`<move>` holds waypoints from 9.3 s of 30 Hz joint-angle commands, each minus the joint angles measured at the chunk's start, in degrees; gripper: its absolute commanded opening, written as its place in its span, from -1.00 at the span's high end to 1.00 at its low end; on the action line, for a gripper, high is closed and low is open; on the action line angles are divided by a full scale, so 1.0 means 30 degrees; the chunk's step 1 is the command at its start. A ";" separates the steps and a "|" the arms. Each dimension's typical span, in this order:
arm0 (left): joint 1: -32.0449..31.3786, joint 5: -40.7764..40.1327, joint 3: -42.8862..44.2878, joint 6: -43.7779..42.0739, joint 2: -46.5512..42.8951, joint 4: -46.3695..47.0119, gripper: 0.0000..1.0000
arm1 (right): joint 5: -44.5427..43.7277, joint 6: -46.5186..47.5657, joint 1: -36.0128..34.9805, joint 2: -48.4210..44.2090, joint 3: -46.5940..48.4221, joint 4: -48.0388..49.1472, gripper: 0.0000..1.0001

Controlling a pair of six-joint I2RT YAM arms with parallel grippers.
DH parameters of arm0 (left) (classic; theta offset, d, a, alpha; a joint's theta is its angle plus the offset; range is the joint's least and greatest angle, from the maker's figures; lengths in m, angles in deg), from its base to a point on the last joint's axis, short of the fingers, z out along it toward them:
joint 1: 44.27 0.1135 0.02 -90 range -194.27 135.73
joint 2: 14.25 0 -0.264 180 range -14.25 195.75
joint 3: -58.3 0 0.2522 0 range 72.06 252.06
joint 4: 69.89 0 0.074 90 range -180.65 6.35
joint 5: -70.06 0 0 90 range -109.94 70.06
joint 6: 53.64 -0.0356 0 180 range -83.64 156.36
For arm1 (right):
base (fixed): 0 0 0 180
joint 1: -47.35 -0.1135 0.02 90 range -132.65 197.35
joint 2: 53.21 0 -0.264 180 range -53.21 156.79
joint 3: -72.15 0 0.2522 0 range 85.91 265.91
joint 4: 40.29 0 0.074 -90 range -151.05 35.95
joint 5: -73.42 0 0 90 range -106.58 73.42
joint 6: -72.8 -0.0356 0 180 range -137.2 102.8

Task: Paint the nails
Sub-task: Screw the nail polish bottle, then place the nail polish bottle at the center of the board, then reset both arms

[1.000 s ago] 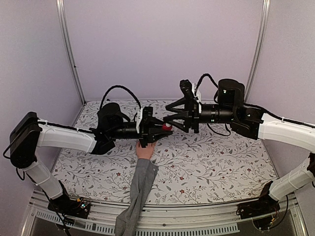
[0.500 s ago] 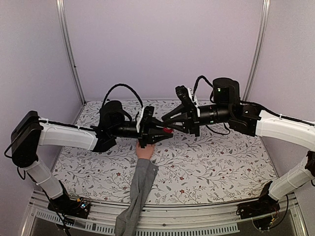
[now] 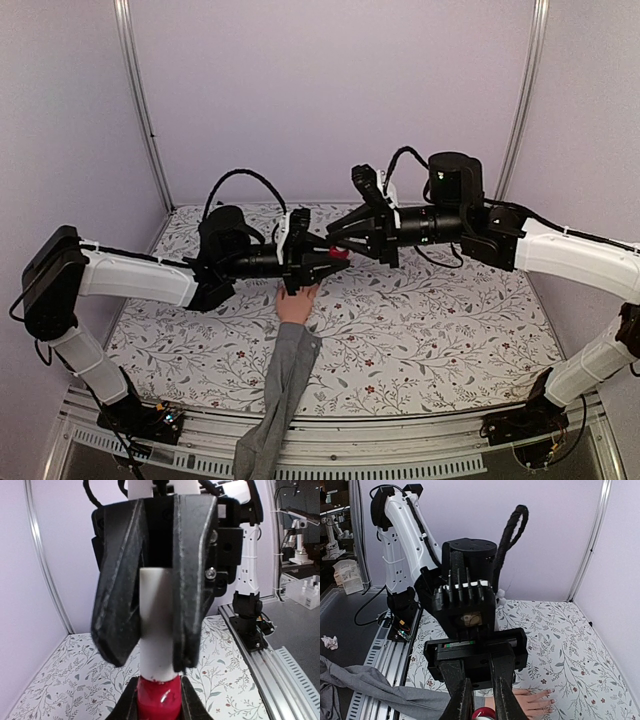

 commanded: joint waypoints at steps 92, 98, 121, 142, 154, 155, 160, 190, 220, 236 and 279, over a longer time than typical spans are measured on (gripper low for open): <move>0.0916 0.4668 0.1434 0.5210 0.2751 0.5332 1.00 | 0.2120 -0.1605 0.0472 0.0766 0.0754 0.0996 0.65; 0.0946 0.3733 0.1279 0.4782 0.2446 0.5030 1.00 | 0.1546 -0.1780 0.0473 0.0902 0.0798 0.0822 1.00; -0.0734 -0.7265 -0.0090 -0.0425 0.0555 0.4315 1.00 | -0.2685 -0.3753 0.0473 0.0860 0.0359 0.2071 1.00; -0.0734 -0.9351 -0.0842 -0.0807 0.0680 0.4631 1.00 | -0.4318 -0.3602 0.0545 -0.0310 -0.0103 0.1692 -0.04; -0.0696 -0.9337 -0.0927 -0.0904 0.0580 0.4517 1.00 | -0.4950 -0.3376 0.0577 0.0287 0.0615 -0.0203 0.18; -0.0699 -0.9310 -0.0890 -0.0916 0.0595 0.4451 1.00 | -0.4976 -0.3396 0.0566 0.0350 0.0703 -0.0219 0.25; -0.0711 -0.9408 -0.0685 -0.1007 0.0692 0.3956 1.00 | -0.4946 -0.3440 0.0567 0.0507 0.0873 -0.0177 0.74; 0.1201 -1.2360 -0.2644 0.1732 -0.1468 0.2580 -1.00 | -0.7530 -0.5779 0.3798 0.0561 -0.2876 0.4181 1.00; 0.2424 -1.1977 -0.3599 0.2622 -0.1721 0.3260 -0.99 | -0.4398 -0.5374 0.2919 0.2203 -0.8461 0.6519 1.00; 0.2455 -1.1321 -0.3586 0.2515 -0.1760 0.3407 -0.99 | -0.5748 -0.2616 -0.1459 0.2433 -1.1534 0.7618 1.00; 0.3227 -1.0655 0.0056 0.4015 -0.2135 -0.4177 -0.99 | -0.5900 -0.3340 -0.0741 -0.3463 -1.0851 0.5016 -0.98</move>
